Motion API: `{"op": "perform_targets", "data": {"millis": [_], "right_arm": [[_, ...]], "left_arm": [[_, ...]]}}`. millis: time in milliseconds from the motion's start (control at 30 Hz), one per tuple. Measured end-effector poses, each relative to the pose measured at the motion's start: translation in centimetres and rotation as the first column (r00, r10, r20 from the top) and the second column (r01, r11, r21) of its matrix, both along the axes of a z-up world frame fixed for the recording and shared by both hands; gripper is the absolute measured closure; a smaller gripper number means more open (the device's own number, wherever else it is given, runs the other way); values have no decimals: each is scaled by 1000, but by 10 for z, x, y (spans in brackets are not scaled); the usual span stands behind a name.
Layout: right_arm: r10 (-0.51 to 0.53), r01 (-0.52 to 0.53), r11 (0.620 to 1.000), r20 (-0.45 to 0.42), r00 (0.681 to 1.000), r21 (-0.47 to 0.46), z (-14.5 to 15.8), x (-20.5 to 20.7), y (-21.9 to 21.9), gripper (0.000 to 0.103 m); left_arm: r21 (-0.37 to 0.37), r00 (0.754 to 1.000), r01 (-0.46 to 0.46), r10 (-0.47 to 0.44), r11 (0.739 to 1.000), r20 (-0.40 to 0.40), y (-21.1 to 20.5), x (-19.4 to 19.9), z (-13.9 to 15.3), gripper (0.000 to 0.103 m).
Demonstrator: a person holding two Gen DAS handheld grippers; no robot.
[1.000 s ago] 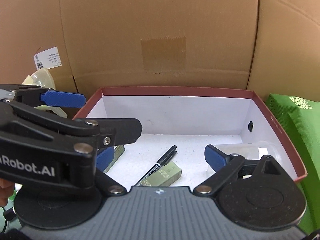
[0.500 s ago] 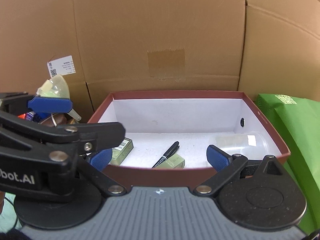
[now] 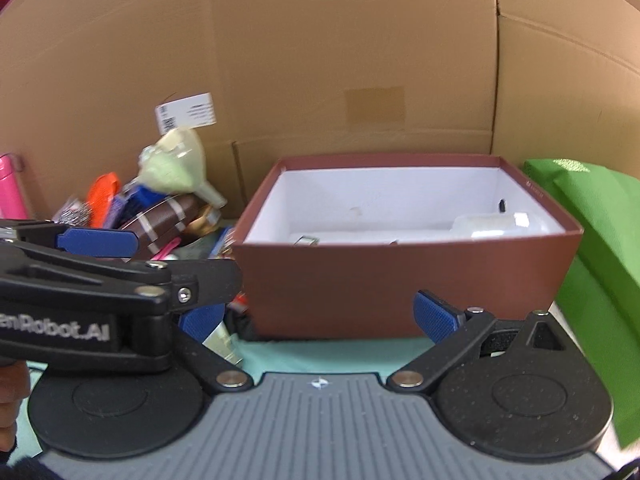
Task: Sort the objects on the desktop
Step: 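Withdraw both grippers from the shoebox back to the pile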
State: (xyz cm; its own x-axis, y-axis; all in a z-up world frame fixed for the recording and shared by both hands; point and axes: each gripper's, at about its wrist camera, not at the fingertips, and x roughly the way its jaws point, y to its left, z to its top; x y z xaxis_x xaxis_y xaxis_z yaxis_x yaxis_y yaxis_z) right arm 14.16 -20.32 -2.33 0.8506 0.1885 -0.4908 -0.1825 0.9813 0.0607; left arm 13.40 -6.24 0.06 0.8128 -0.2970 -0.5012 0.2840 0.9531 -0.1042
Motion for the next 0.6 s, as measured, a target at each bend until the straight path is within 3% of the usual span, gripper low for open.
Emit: {"op": "perform_targets", "data": {"millis": [600], "right_arm": [[191, -190, 982, -80, 978, 16, -38, -45, 86, 4]], "left_arm": [[-40, 979, -197, 194, 980, -65, 98, -88, -29, 3]]}}
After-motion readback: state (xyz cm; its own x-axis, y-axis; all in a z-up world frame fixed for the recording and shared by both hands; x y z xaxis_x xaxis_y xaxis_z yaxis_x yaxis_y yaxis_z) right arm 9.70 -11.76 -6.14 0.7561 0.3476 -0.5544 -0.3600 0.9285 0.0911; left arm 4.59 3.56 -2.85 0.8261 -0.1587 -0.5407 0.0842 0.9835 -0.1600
